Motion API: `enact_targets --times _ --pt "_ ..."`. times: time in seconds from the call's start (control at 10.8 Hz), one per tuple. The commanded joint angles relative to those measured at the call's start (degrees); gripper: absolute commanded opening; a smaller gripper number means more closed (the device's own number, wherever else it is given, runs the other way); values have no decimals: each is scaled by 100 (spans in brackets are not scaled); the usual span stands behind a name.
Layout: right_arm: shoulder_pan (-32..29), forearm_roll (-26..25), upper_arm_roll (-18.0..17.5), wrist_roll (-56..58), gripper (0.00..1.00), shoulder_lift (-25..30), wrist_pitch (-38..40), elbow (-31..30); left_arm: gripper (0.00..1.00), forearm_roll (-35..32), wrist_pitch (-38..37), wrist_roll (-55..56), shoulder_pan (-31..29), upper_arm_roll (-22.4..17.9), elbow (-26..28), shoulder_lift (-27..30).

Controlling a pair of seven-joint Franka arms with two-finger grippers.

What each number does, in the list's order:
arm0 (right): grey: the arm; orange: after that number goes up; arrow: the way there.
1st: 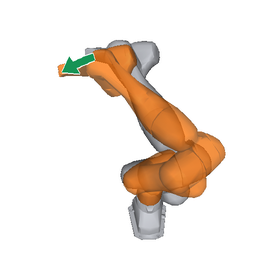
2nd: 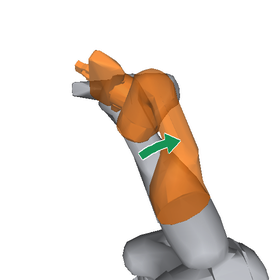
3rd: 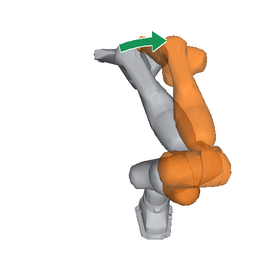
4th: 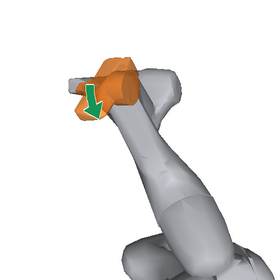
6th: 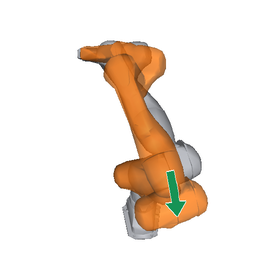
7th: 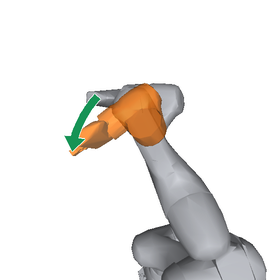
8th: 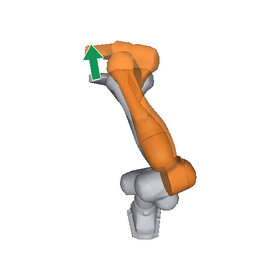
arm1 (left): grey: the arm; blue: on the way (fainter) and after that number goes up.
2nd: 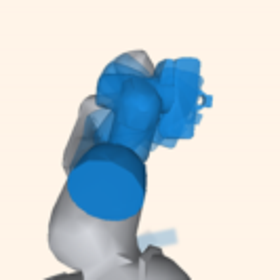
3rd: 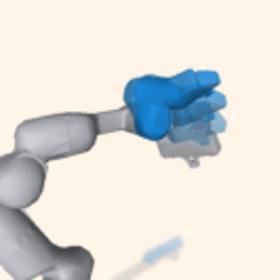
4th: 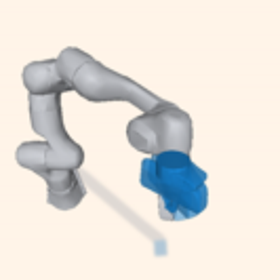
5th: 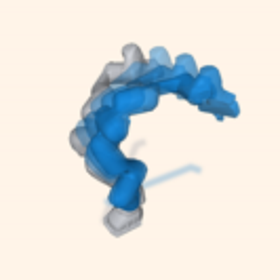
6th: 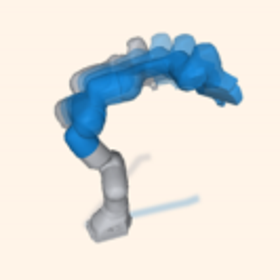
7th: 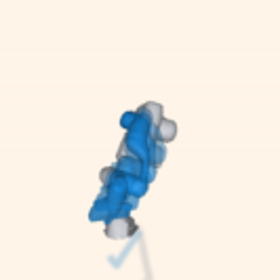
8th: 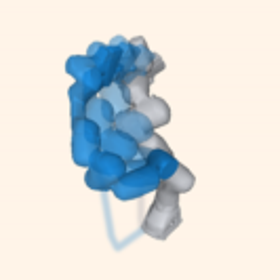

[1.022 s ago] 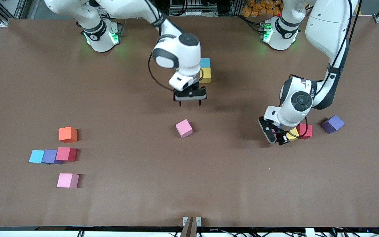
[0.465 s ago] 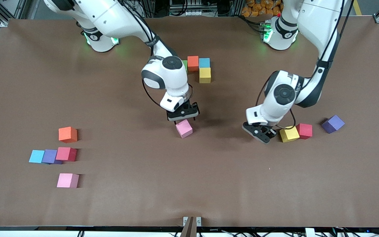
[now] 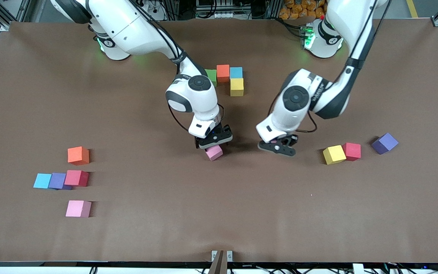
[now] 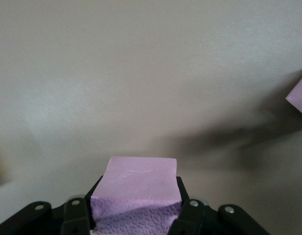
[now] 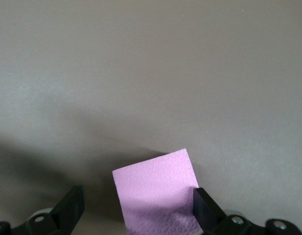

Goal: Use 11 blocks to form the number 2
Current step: 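Lift the pink cube with the left gripper while the right gripper grasps pink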

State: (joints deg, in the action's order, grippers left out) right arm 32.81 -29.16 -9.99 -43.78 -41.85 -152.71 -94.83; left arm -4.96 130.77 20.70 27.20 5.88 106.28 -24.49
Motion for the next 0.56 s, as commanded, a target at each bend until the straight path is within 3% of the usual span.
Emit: enact_targets --times 0.0,0.46 --pt "-256 24 -12 797 100 -201 -110 228 0 83 -96 616 -4 158 -11 -73" --pt "-696 94 -12 2188 100 -306 -110 447 0 83 -96 1962 -4 536 -46 -170"
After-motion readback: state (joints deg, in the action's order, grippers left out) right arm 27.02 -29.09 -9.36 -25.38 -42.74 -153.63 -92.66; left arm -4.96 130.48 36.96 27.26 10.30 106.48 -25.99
